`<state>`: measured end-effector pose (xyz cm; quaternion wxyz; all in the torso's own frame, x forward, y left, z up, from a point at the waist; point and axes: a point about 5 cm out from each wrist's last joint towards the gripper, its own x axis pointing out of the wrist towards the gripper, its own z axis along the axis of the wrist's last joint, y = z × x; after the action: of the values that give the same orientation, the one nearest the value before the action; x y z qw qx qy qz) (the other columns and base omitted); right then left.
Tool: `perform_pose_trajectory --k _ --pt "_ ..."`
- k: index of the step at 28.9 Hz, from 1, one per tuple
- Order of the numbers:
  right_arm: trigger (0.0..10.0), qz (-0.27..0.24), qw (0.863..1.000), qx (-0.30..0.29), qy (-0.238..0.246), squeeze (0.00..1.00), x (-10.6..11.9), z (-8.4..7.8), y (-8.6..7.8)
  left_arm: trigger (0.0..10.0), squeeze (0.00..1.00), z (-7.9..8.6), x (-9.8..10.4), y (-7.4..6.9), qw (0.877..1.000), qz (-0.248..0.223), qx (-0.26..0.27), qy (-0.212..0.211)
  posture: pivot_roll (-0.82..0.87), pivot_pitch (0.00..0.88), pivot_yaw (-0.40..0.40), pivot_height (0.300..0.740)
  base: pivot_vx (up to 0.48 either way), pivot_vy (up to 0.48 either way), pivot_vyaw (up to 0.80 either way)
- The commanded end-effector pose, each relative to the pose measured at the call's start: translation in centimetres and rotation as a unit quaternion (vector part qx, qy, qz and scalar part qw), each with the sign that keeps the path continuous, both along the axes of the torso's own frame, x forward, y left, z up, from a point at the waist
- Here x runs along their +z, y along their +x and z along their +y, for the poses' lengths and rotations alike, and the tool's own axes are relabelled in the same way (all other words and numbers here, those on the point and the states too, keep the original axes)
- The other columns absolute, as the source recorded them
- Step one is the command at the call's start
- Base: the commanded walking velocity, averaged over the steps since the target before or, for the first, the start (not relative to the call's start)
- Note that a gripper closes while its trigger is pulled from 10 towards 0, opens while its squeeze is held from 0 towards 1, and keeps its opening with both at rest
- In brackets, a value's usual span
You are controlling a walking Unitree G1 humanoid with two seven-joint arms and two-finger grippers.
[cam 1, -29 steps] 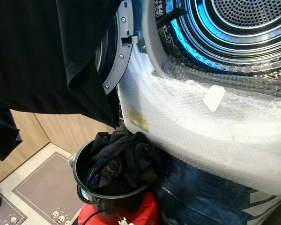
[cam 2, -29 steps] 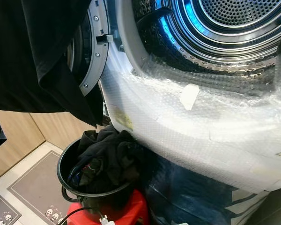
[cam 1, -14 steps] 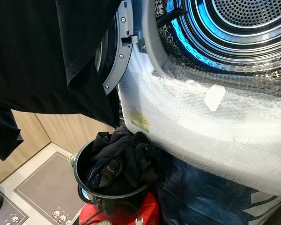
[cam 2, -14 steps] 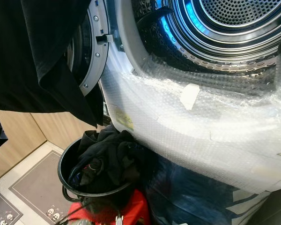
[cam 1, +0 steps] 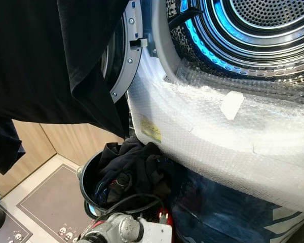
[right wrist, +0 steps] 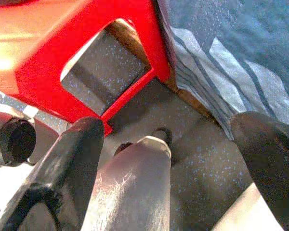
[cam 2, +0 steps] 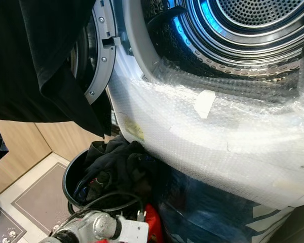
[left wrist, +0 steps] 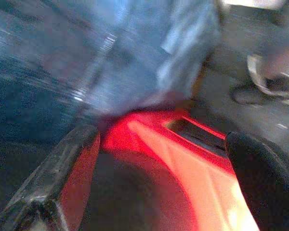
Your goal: Clothes washing
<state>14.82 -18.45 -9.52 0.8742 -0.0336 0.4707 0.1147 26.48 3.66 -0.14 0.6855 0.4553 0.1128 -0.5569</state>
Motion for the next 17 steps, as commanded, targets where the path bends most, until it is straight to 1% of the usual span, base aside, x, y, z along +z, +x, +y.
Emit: perform_pose_trajectory --k 1,3,7,11,12,16,17 --pt "10.0 -0.001 1.000 0.001 0.004 0.00 0.0 0.3 0.0 10.0 0.00 -0.5 1.1 1.0 0.999 -0.037 0.014 -0.024 -0.05 0.000 0.065 0.740 0.000 0.000 0.00" --pt "10.0 -0.001 1.000 0.001 0.004 0.00 -0.1 0.4 -0.1 10.0 0.00 -1.0 1.2 0.6 0.999 -0.036 0.008 -0.037 -0.05 0.000 0.065 0.740 0.000 0.000 0.00" --pt "10.0 0.000 1.000 0.001 0.006 0.00 -0.1 0.5 -0.1 10.0 0.00 -2.1 1.6 0.2 0.996 -0.033 0.006 -0.081 -0.04 0.000 0.066 0.740 0.000 0.000 0.00" --pt "10.0 0.001 1.000 0.000 0.007 0.00 -0.1 0.6 -0.2 10.0 0.00 -2.9 2.0 0.1 0.992 -0.035 0.022 -0.117 -0.04 0.000 0.067 0.740 0.000 0.000 0.00" --pt "10.0 0.002 1.000 -0.001 0.007 0.00 -0.1 0.6 -0.2 10.0 0.00 -3.2 2.2 0.0 0.989 -0.026 0.030 -0.142 -0.04 0.000 0.067 0.740 0.000 0.000 0.00" --pt "10.0 0.003 1.000 -0.001 0.007 0.00 -0.2 0.6 -0.3 10.0 0.00 -3.8 2.6 -0.2 0.984 -0.013 0.033 -0.176 -0.04 0.000 0.067 0.740 0.000 0.000 0.00" --pt "10.0 0.003 1.000 -0.001 0.007 0.00 -0.2 0.6 -0.3 10.0 0.00 -4.0 2.7 -0.3 0.981 -0.004 0.038 -0.189 -0.04 0.000 0.067 0.740 0.000 0.000 0.00"
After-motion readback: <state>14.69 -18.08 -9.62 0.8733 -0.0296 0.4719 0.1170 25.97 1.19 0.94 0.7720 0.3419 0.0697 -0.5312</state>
